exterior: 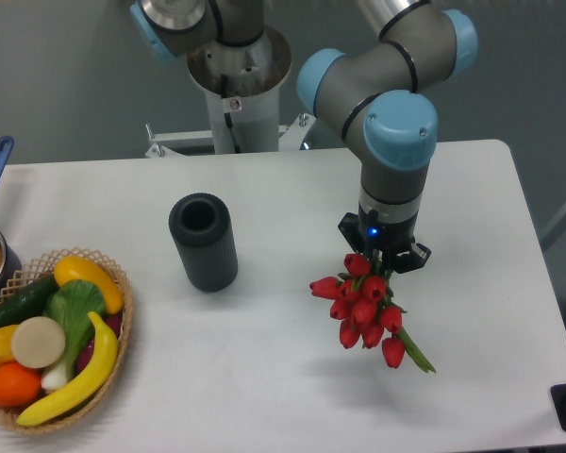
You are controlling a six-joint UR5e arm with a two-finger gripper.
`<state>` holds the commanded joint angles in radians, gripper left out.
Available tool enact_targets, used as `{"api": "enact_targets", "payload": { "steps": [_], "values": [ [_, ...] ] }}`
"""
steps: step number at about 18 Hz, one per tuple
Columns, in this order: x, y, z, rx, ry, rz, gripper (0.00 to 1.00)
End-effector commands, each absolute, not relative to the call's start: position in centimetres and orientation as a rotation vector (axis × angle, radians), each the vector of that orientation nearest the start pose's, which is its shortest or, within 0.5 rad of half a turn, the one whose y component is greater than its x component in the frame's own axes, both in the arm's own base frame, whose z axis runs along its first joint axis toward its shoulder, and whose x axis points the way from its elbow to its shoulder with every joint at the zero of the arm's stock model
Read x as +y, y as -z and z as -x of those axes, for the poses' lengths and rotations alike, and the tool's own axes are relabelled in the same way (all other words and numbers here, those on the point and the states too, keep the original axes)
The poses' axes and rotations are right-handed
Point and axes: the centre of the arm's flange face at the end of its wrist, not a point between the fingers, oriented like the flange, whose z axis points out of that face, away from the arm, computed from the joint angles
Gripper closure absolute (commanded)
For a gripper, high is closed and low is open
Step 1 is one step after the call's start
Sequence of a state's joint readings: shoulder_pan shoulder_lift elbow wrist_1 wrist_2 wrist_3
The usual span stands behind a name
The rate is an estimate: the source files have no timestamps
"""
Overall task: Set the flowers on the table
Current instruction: 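Lower the held red tulips toward the table surface with the gripper, then open the gripper to release the tulips and lift it away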
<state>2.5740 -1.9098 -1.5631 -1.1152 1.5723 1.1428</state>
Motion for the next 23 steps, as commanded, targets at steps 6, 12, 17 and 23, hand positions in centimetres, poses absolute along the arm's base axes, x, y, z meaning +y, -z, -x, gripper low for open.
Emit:
{"api": "enact_targets", "payload": {
  "steps": [6,12,17,23],
  "values": [
    [45.4,-32.9,45.3,0.209,-0.106,3.067,0.97],
    [47.3,-28.9,44.8,0.236,-0.036,3.099,0.76],
    [47.7,-28.0,44.6,0.250,-0.026,3.097,0.07],
    [47.6,-27.8,44.3,0.245,-0.091,3.076,0.00]
  ]
}}
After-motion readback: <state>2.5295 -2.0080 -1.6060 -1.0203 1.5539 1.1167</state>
